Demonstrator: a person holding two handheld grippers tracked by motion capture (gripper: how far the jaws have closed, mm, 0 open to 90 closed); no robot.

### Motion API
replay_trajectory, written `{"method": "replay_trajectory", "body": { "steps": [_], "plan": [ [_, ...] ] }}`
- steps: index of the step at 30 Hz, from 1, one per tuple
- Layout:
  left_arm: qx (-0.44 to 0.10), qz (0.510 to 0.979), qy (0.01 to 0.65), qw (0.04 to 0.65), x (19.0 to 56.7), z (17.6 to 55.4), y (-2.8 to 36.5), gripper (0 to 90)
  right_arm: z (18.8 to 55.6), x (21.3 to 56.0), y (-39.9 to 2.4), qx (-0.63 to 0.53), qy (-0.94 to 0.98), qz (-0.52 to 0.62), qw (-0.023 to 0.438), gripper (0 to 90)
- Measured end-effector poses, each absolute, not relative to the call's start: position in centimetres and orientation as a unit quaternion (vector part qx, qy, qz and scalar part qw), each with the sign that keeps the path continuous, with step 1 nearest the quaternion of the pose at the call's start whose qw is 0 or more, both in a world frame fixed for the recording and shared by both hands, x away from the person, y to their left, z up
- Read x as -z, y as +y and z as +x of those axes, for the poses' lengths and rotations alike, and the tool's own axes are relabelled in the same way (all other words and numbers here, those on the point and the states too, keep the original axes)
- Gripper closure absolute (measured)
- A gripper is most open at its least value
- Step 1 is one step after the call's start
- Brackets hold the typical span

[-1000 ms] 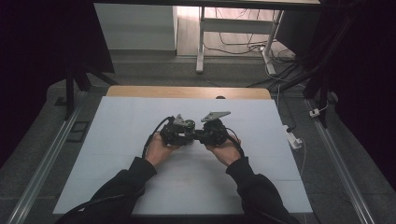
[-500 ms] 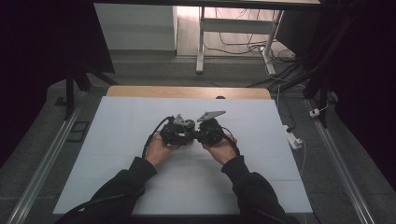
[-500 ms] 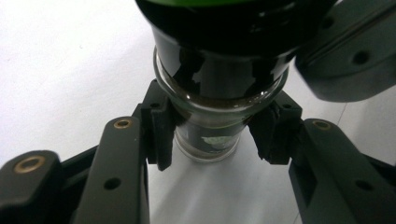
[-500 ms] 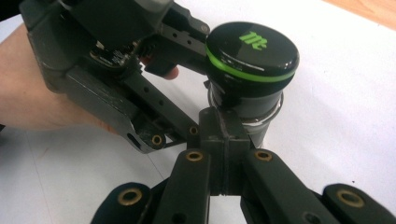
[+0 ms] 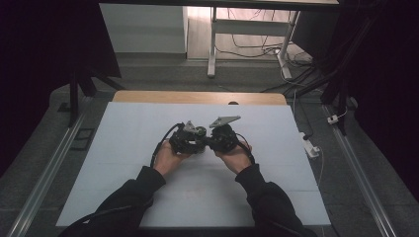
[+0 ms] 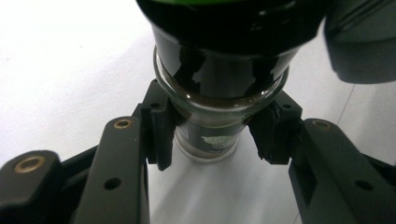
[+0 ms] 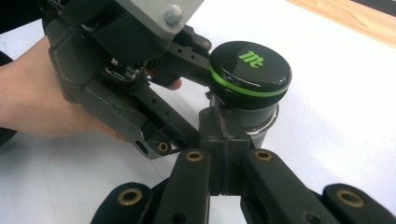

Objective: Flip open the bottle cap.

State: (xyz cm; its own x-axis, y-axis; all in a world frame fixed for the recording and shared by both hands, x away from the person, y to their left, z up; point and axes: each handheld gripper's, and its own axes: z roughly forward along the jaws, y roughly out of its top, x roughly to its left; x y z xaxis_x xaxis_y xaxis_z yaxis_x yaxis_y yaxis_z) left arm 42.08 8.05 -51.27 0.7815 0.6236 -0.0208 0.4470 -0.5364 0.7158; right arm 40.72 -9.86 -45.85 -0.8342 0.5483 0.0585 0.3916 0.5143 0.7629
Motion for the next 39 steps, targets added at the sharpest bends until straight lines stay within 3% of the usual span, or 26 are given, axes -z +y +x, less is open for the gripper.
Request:
{"method": "replay_trajectory", "body": {
  "steps": [39],
  "plan": [
    [-0.125,0.868,0.306,0.370,51.4,42.0,8.0,53.4,43.7,44.2,-10.1,-0.450,0.830,0.312,0.108,89.2]
  ]
}}
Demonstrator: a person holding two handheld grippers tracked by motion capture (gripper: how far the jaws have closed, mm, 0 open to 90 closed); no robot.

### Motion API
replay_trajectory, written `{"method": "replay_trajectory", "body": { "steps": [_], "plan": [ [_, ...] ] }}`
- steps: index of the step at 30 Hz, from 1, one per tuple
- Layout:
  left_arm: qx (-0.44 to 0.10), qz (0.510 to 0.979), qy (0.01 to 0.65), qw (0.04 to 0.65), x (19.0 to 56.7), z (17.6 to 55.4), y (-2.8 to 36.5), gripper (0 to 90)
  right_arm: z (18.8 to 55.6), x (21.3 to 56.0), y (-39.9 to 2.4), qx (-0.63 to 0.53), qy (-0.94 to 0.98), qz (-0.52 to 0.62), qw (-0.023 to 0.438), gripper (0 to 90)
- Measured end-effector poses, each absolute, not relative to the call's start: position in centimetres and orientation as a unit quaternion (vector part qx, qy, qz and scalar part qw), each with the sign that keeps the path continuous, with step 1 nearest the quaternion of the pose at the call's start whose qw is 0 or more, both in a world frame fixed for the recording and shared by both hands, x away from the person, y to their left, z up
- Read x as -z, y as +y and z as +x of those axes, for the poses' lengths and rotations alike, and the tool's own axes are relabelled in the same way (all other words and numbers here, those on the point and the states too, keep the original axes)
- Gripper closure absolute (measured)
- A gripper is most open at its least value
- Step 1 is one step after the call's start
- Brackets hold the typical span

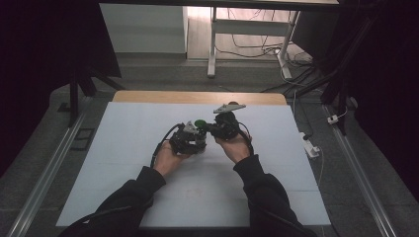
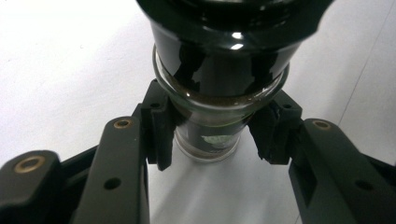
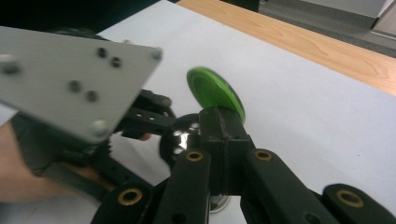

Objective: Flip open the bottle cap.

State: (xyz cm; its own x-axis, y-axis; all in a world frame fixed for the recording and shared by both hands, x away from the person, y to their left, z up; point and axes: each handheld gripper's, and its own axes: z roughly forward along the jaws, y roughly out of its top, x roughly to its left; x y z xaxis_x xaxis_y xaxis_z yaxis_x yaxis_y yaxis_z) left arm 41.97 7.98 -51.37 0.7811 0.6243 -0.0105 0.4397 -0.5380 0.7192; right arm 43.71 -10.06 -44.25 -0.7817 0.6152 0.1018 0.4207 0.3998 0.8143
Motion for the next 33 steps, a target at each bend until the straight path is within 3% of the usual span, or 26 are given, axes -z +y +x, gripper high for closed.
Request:
{"method": "replay_trajectory", "body": {
  "steps": [10,18,27,33],
  "plan": [
    [-0.132,0.869,0.302,0.370,51.5,41.9,7.9,52.8,43.4,44.2,-10.4,-0.450,0.830,0.312,0.110,88.9],
    [-0.128,0.871,0.304,0.364,51.4,41.9,7.9,50.9,42.5,44.0,-10.8,-0.444,0.834,0.308,0.112,76.8],
    [-0.120,0.871,0.316,0.357,50.9,41.2,8.4,36.0,41.8,44.3,-11.4,-0.430,0.839,0.314,0.111,60.6],
    [-0.088,0.867,0.338,0.355,50.6,40.8,9.1,22.5,40.9,44.4,-11.7,-0.427,0.839,0.320,0.104,47.3]
  ]
}}
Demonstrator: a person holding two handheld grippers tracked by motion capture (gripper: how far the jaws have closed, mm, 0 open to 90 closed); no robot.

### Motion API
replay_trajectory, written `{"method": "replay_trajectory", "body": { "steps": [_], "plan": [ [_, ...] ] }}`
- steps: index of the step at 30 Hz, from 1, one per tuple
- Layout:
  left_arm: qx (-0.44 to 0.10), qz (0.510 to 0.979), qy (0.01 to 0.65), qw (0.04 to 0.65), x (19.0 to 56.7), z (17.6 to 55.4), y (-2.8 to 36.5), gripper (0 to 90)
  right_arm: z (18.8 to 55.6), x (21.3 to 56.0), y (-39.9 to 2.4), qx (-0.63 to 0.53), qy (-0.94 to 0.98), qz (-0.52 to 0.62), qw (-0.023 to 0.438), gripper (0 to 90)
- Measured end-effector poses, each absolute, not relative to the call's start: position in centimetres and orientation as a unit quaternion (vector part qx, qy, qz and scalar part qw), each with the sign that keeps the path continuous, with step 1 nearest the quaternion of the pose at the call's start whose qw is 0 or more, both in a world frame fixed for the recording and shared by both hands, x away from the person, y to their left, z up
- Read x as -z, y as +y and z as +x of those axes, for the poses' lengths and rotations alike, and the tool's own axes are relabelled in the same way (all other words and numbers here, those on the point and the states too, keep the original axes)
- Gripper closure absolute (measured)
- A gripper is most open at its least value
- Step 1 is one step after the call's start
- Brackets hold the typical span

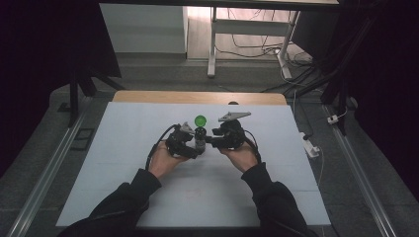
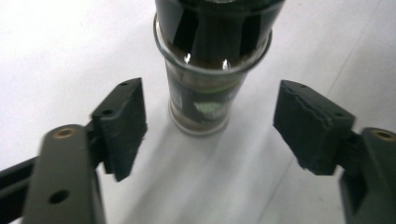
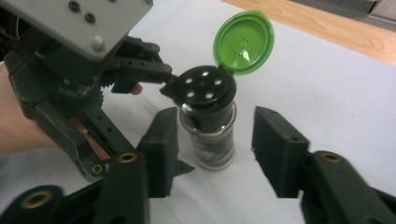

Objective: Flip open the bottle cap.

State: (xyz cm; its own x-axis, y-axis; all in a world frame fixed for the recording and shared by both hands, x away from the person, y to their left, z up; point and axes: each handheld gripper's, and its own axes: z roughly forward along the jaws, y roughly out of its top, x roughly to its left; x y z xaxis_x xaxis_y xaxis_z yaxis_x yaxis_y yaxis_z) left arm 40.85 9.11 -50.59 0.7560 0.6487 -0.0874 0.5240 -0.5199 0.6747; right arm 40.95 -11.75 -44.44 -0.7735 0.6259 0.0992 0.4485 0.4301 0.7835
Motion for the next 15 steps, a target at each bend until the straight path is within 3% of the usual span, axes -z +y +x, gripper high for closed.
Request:
{"method": "replay_trajectory", "body": {
  "steps": [15],
  "plan": [
    [-0.050,0.864,0.347,0.362,49.2,37.3,12.2,6.7,38.0,44.7,-12.6,-0.432,0.840,0.318,0.076,24.2]
  ]
}}
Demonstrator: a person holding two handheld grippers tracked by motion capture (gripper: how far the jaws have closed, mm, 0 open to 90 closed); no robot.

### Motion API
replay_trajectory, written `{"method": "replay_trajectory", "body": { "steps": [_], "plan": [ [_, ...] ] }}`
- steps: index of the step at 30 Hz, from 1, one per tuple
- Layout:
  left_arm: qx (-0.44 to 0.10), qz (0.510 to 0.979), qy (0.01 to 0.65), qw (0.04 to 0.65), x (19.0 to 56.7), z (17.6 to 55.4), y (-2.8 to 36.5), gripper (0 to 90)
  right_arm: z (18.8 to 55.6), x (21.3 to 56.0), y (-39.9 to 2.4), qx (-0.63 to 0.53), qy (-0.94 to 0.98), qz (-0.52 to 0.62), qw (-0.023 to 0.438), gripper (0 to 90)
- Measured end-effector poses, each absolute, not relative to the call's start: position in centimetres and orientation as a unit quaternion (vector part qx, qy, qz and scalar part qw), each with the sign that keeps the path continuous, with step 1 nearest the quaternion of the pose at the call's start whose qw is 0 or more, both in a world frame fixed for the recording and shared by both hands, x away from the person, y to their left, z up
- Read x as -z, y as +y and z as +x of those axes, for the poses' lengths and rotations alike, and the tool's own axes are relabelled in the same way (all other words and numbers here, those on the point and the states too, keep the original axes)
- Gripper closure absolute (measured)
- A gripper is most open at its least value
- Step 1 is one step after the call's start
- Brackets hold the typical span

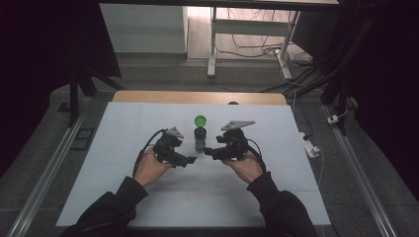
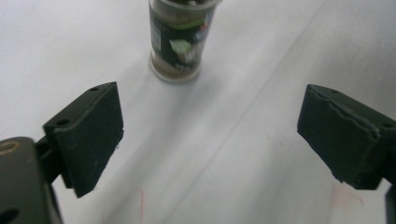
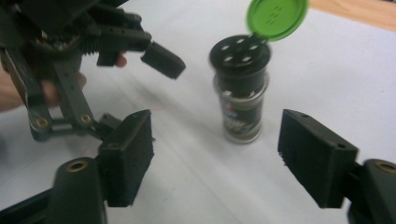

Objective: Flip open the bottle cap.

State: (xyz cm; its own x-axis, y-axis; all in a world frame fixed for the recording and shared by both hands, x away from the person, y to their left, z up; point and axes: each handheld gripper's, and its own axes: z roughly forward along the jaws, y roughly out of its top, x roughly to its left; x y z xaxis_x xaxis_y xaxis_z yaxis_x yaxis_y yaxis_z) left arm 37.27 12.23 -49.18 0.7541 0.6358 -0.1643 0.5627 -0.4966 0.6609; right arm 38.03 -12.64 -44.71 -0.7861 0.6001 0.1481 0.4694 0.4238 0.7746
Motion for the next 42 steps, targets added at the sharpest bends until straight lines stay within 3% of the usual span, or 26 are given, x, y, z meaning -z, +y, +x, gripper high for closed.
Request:
{"method": "replay_trajectory", "body": {
  "steps": [10,27,42],
  "plan": [
    [-0.050,0.853,0.354,0.379,48.4,34.1,15.2,0.0,35.7,44.6,-13.5,-0.430,0.842,0.318,0.061,9.2],
    [-0.077,0.837,0.371,0.395,47.7,27.0,20.2,0.0,31.3,45.3,-17.9,-0.422,0.847,0.311,0.085,0.1],
    [-0.108,0.813,0.403,0.406,47.9,22.2,24.3,0.0,27.8,45.7,-24.0,-0.418,0.824,0.360,0.130,0.0]
  ]
}}
